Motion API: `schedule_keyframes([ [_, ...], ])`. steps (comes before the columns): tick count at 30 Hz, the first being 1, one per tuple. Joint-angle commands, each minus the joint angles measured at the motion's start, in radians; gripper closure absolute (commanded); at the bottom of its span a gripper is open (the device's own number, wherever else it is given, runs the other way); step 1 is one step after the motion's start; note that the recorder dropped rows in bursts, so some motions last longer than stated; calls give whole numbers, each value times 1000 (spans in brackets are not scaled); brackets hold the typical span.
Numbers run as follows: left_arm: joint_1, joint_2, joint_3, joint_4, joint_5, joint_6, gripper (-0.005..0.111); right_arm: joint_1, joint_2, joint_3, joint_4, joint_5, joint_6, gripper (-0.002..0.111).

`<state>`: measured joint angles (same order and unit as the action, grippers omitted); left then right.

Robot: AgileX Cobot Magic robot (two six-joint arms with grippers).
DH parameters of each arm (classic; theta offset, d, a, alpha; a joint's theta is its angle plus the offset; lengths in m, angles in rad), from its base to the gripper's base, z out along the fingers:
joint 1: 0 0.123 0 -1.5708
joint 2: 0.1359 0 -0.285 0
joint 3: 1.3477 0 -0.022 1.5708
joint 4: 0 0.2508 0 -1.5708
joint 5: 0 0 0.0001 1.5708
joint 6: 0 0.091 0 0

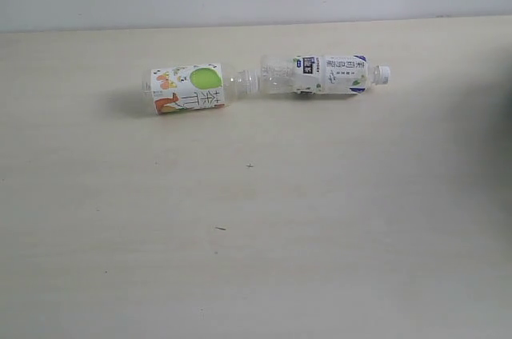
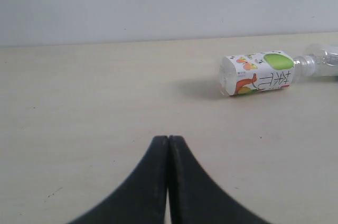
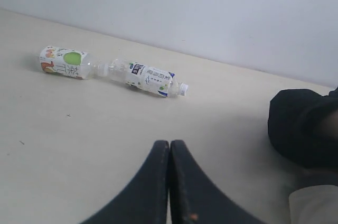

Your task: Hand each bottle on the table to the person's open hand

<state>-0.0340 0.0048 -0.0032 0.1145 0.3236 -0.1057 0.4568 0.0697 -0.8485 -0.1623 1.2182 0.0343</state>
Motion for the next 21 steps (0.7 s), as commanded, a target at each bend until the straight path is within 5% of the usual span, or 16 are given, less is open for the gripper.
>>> schedule_keyframes([
  [1, 2, -5, 3, 1, -5, -2, 104, -4, -3, 6, -41, 3, -7, 108],
  [21, 2, -5, 3, 1, -5, -2, 104, -4, -3, 6, -54, 3, -5, 108],
])
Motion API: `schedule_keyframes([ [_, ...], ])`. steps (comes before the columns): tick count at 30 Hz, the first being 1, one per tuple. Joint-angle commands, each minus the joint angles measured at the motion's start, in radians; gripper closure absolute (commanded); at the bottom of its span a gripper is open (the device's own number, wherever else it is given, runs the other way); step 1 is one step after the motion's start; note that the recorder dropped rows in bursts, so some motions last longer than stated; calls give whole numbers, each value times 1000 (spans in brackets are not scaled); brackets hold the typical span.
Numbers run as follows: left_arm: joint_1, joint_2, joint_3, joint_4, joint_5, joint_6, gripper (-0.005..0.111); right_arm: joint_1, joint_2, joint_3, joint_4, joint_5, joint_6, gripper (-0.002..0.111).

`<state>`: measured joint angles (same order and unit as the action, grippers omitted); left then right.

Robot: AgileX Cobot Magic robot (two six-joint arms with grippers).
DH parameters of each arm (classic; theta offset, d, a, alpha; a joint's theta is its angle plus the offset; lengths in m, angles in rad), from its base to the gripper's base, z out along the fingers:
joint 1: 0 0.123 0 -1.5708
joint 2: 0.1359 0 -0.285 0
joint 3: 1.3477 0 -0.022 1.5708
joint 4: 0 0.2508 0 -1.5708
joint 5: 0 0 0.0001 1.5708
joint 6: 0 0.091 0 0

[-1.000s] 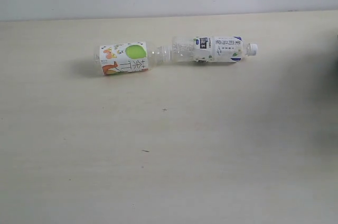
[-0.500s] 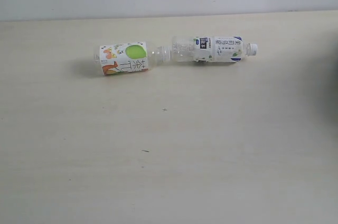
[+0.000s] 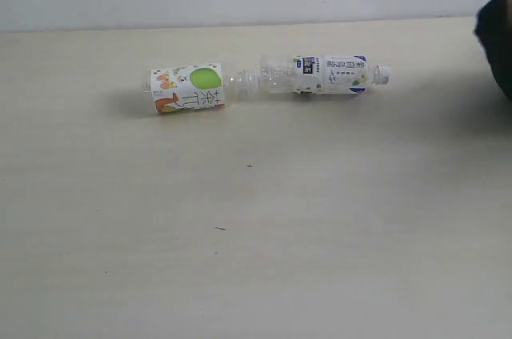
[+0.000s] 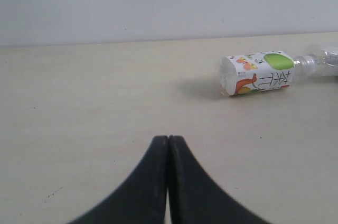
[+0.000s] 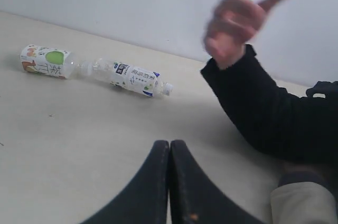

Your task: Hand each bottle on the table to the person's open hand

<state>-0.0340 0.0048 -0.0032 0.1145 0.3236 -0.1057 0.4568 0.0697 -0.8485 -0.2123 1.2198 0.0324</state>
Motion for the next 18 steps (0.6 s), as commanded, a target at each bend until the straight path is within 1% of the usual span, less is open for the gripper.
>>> schedule_keyframes([
  [1, 2, -5, 3, 1, -5, -2, 104, -4, -3, 6, -4, 1, -4, 108],
  [18, 2, -5, 3, 1, -5, -2, 104, -4, -3, 6, 2, 1, -4, 108],
])
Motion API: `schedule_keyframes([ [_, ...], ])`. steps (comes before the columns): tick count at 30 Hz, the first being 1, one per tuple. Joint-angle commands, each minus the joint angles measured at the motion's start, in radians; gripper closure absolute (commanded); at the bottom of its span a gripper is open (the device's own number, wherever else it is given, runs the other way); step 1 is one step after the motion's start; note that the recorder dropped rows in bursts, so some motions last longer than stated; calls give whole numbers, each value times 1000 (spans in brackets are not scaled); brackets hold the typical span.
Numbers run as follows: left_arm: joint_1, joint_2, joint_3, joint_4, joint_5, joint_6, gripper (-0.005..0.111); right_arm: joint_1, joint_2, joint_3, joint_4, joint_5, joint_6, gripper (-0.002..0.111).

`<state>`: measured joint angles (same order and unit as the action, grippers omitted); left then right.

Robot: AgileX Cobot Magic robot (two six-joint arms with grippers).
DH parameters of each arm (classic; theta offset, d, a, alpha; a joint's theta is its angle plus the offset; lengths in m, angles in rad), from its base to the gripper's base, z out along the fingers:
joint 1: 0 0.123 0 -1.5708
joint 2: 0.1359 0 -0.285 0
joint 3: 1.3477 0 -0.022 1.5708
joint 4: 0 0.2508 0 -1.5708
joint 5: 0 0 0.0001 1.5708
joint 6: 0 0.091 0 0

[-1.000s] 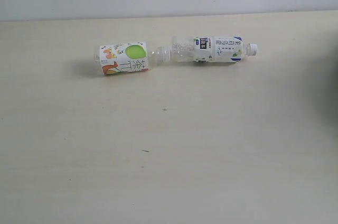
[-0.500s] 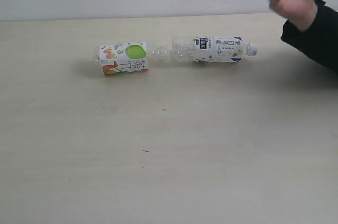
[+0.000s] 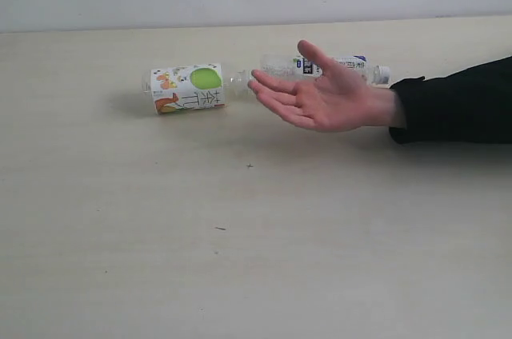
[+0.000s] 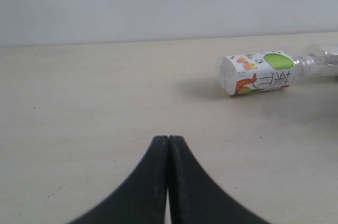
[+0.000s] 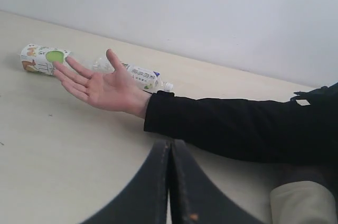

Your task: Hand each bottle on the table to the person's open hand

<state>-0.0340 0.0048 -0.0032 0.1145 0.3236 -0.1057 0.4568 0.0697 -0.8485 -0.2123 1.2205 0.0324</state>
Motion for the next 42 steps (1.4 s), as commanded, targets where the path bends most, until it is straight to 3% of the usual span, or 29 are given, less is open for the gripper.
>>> schedule_keyframes([
  [1, 2, -5, 3, 1, -5, -2, 104, -4, -3, 6, 2, 1, -4, 108],
  [23, 2, -5, 3, 1, -5, -2, 104, -4, -3, 6, -32, 1, -6, 108],
  [33, 2, -5, 3, 1, -5, -2, 104, -4, -3, 17, -58, -197, -32, 108],
  [42, 2, -5, 3, 1, -5, -2, 104, -4, 198, 243, -99, -479, -32, 108],
])
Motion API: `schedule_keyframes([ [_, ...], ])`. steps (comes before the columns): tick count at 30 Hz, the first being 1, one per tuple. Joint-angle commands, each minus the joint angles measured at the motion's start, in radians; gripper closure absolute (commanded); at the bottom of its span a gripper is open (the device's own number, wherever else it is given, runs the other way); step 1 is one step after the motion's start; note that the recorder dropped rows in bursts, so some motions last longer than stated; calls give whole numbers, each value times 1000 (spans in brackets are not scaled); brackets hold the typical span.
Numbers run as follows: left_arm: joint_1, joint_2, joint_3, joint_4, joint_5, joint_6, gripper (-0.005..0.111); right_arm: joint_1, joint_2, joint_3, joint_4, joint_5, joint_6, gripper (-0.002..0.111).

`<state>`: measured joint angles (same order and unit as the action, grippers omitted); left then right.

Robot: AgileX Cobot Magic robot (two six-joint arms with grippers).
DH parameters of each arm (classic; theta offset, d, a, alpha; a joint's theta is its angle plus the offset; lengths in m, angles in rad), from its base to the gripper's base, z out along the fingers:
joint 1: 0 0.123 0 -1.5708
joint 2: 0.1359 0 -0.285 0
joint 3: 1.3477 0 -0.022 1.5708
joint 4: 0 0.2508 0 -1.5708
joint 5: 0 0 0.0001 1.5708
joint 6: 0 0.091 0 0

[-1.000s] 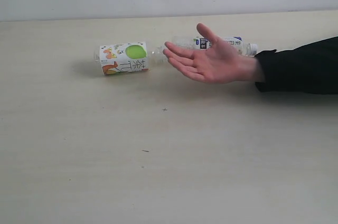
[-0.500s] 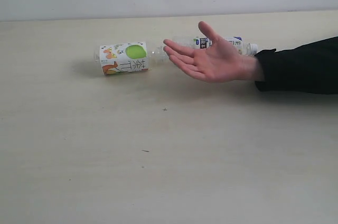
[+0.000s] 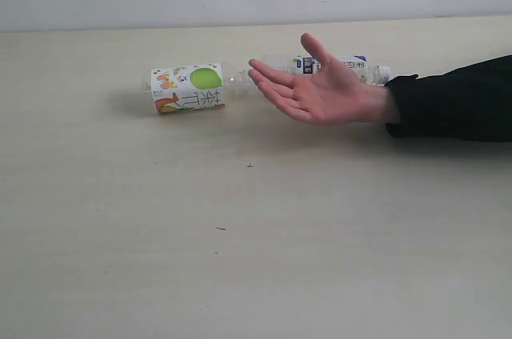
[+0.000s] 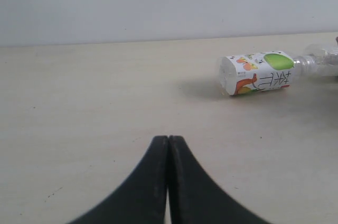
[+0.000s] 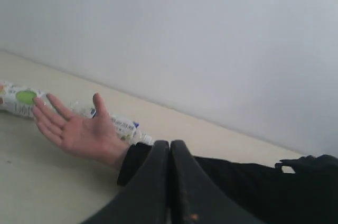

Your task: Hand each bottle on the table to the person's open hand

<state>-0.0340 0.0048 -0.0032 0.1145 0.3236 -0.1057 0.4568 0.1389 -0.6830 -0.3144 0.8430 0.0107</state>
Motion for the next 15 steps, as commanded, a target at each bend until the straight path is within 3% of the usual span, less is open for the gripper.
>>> schedule_keyframes([
  [1, 2, -5, 3, 1, -5, -2, 104, -4, 185, 82, 3, -122, -11, 108],
  [6, 2, -5, 3, 1, -5, -2, 104, -4, 482, 8, 61, -255, 18, 108],
  [15, 2, -5, 3, 1, -5, -2, 104, -4, 1174, -409, 233, -155, -159, 107],
])
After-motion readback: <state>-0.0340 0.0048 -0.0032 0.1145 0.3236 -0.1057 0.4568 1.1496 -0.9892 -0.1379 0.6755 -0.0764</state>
